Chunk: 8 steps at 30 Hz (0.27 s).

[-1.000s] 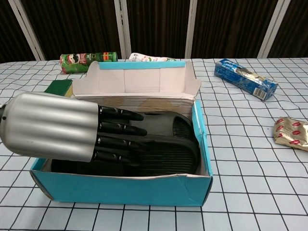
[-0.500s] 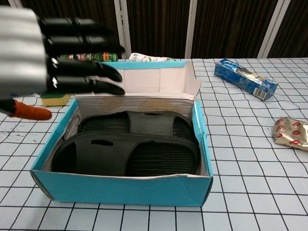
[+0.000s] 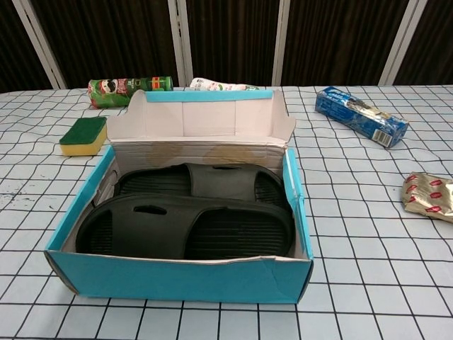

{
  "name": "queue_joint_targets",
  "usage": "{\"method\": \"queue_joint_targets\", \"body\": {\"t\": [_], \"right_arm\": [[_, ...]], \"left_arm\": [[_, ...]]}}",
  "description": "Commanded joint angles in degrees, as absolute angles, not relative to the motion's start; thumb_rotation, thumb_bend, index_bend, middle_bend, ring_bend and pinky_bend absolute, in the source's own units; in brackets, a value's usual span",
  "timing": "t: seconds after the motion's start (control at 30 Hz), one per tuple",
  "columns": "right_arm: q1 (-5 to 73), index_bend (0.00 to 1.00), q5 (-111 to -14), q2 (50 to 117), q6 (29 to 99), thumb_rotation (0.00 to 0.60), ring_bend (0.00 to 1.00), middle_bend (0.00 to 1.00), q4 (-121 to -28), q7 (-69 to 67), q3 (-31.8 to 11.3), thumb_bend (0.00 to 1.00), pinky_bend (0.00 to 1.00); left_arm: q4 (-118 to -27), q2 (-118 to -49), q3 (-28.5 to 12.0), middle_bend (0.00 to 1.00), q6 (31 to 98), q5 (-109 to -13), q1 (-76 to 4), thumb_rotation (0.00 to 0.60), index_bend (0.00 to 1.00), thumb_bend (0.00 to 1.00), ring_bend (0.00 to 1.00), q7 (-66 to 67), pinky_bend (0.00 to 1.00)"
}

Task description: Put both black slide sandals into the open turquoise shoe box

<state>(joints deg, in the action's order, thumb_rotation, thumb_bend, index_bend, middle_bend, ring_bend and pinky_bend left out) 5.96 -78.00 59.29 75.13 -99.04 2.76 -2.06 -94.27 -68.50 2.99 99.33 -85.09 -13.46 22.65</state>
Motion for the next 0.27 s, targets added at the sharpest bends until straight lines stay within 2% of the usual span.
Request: {"method": "queue_joint_targets", "body": {"t": [0.03, 0.27], "right_arm": [[5.8, 0.13, -79.7, 60.3, 76.8, 0.6, 0.16, 0.08, -97.8, 2.7, -2.2, 0.29, 0.07], [5.7, 0.13, -82.5, 61.9, 79.1, 0.6, 0.16, 0.08, -95.2, 1.7, -2.4, 0.29, 0.07]], "left_arm": [[-88.2, -74.0, -0.7, 0.18, 98.5, -79.3, -10.5, 0.6, 0.23, 0.24, 0.0, 18.2, 0.05], [-85.6, -74.7, -1.8, 0.16, 97.0, -80.5, -10.1, 0.6, 0.2, 0.24, 0.0, 12.6, 0.05]]}}
